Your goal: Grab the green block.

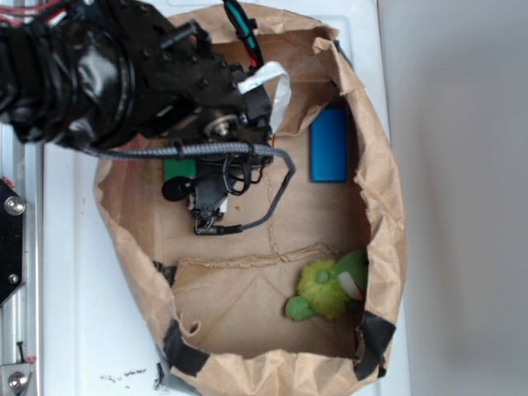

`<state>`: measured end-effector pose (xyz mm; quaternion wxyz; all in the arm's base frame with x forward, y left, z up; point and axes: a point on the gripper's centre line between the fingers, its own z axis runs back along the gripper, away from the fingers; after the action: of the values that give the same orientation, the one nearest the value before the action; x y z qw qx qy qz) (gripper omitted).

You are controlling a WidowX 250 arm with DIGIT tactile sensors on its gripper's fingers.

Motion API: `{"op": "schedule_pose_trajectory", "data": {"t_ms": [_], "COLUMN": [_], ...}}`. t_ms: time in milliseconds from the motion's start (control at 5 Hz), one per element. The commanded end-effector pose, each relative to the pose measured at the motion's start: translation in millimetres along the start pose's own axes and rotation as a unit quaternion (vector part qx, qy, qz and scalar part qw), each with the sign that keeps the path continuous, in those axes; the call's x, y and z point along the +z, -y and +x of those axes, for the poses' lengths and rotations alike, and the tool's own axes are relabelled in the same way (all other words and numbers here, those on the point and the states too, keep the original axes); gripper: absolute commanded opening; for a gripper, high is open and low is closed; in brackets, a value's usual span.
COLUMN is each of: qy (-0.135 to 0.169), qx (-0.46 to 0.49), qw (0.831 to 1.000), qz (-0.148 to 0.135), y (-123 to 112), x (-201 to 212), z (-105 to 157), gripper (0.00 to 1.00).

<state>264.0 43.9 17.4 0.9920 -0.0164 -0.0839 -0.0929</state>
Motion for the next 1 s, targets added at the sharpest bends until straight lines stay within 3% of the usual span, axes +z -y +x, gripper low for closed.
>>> {"op": "schedule_pose_trajectory", "data": {"t_ms": [0, 200, 400, 800], "qy": [0.005, -0.016, -0.008, 0.001], "qx": [0.016, 0.058, 0.081, 0.131], "qw": [0.999, 0.997, 0.996, 0.988], "qz": [0.03, 0.037, 0.047, 0.087], "y": [1.6, 0.7, 5.6, 35.6], "x": [27.9, 51.3, 70.3, 121.5], "z": [1.9, -4.7, -3.0, 32.2], "gripper": [0.0, 0.0, 0.0, 0.0]}}
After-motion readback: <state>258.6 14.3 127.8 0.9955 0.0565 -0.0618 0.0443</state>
